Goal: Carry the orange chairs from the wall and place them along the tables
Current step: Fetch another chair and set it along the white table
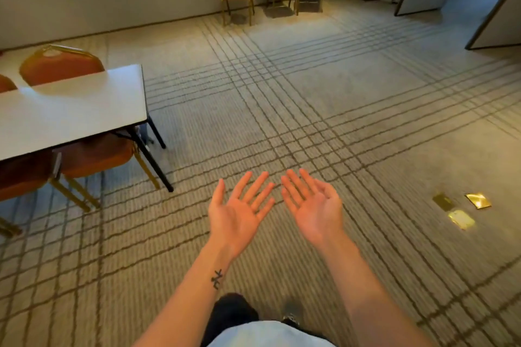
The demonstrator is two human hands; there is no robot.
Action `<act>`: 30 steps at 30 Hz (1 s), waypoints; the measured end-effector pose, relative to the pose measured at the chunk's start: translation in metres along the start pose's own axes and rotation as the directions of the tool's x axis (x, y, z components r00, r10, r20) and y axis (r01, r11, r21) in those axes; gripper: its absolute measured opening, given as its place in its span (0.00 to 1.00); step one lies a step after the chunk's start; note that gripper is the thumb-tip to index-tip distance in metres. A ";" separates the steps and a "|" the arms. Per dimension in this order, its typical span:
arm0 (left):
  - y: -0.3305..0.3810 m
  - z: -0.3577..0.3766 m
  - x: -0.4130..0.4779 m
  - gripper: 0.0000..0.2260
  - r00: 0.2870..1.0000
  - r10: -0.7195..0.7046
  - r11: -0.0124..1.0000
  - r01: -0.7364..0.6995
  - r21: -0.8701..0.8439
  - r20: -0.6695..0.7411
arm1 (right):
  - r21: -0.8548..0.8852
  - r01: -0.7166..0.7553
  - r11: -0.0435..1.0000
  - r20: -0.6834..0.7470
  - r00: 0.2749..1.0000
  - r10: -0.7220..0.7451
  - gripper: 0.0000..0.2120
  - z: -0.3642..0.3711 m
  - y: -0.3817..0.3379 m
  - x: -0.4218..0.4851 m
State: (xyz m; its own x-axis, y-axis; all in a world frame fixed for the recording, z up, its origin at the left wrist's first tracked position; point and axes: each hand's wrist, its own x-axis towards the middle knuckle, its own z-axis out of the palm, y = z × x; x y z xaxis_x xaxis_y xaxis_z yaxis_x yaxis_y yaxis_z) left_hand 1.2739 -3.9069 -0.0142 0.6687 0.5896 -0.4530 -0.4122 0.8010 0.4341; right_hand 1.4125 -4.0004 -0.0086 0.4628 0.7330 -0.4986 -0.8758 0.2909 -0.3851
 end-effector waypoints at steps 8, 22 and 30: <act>0.053 0.057 0.148 0.29 0.997 0.058 0.998 -0.058 -0.001 -0.055 | -0.023 -0.061 0.998 0.037 0.997 0.062 0.22 0.059 -0.074 0.149; 0.234 0.173 0.499 0.30 1.000 0.024 0.999 -0.024 -0.032 0.000 | -0.064 -0.044 0.997 -0.020 0.999 0.043 0.23 0.240 -0.175 0.476; 0.282 0.221 0.666 0.29 1.000 0.003 0.999 -0.003 0.037 -0.002 | -0.015 -0.071 0.997 -0.049 0.996 0.071 0.21 0.291 -0.227 0.656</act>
State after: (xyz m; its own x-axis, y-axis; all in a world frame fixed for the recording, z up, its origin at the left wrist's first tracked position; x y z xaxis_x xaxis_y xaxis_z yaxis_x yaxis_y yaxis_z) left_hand 1.7397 -3.3113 -0.0213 0.6662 0.5925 -0.4529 -0.3911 0.7946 0.4643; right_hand 1.8752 -3.4063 -0.0221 0.4059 0.7208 -0.5618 -0.9044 0.2284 -0.3604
